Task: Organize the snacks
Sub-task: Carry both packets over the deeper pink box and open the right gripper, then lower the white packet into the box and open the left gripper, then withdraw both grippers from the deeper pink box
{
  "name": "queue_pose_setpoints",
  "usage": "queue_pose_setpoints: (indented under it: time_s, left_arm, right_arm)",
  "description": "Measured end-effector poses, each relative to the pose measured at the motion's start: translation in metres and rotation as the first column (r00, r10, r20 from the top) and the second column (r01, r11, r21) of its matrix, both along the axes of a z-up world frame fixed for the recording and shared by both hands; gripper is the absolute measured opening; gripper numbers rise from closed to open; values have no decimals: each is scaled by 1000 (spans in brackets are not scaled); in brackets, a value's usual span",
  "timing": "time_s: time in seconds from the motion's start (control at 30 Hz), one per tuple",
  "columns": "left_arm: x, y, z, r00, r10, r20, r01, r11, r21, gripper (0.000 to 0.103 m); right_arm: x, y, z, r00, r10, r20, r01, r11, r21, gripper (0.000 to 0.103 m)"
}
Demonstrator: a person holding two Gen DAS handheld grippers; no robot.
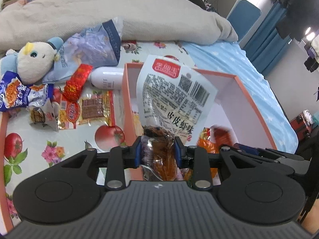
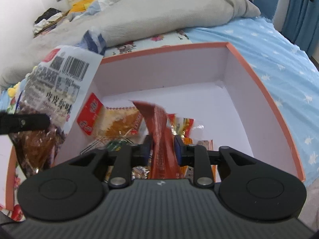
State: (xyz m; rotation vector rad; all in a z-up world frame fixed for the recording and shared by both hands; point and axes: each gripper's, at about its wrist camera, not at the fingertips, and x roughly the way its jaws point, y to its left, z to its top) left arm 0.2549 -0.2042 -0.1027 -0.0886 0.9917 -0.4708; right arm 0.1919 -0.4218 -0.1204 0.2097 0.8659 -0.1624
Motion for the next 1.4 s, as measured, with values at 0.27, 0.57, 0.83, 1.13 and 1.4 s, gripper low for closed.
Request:
queue_pose_setpoints:
  time_s: [0.27, 0.57, 0.83, 1.13, 1.4]
  left_arm:
    - [-9, 1, 12, 997, -17, 77, 15, 1000, 19, 69]
    - [-26, 21, 45, 987, -7, 159, 7, 1000, -1, 69]
    - [-37, 55, 68, 976, 39, 213, -36, 999, -18, 69]
    - [-53, 79, 82, 965, 59, 256, -55, 998, -22, 69]
    - [-66, 105, 82, 958, 90, 273, -88, 996, -17, 69]
  right_arm:
    - [-10, 0, 11, 998, -1, 55, 0, 1000, 17, 50]
    - [-23, 15, 50, 986, 16, 167, -15, 1000, -7, 50]
    - [-34, 38, 75, 969, 62, 238, -56, 998, -35, 50]
    - [-44, 67, 97, 943, 111, 313, -101, 994, -50, 50]
    - [-50, 90, 104, 930, 146, 338, -137, 989, -51, 50]
